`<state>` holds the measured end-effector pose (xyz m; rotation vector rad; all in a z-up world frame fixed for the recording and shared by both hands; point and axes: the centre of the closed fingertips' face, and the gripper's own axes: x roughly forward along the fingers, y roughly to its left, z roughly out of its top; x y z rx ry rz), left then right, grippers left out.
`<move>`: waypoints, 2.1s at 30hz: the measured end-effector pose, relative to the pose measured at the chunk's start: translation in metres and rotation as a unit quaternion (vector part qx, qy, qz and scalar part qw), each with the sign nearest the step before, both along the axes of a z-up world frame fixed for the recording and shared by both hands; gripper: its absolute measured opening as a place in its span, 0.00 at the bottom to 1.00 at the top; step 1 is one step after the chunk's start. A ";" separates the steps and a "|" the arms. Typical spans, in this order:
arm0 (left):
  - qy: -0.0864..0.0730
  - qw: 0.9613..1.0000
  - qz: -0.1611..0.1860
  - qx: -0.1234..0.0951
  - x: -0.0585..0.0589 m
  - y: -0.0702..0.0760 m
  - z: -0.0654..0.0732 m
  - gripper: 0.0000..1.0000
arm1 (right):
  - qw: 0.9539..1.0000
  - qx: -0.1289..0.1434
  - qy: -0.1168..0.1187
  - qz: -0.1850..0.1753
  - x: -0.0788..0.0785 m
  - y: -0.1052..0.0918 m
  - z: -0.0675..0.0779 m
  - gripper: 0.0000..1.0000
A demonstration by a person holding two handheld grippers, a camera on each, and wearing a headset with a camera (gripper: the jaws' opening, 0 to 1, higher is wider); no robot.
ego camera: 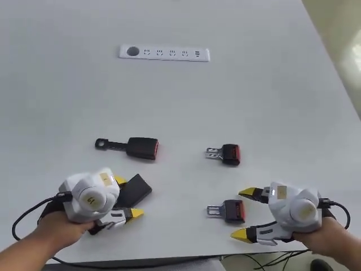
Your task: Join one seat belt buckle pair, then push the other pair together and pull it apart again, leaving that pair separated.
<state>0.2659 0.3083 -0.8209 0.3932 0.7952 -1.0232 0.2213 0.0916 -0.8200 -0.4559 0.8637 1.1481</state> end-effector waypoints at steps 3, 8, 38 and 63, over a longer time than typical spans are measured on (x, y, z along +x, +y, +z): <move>-0.006 1.000 -0.013 0.010 -0.003 0.003 -0.002 0.49 | 1.000 0.000 -0.001 0.000 0.001 0.000 0.001 0.61; -0.011 1.000 -0.015 0.013 -0.001 0.006 -0.003 0.47 | 1.000 -0.001 -0.001 0.002 0.004 0.001 0.001 0.61; -0.004 0.937 -0.334 0.106 -0.006 0.009 -0.010 0.34 | 0.998 -0.036 0.009 0.041 0.003 -0.003 -0.007 0.41; 0.001 0.951 -0.299 0.075 -0.005 0.009 -0.007 0.34 | 0.998 0.050 -0.012 0.029 0.014 0.006 -0.005 0.34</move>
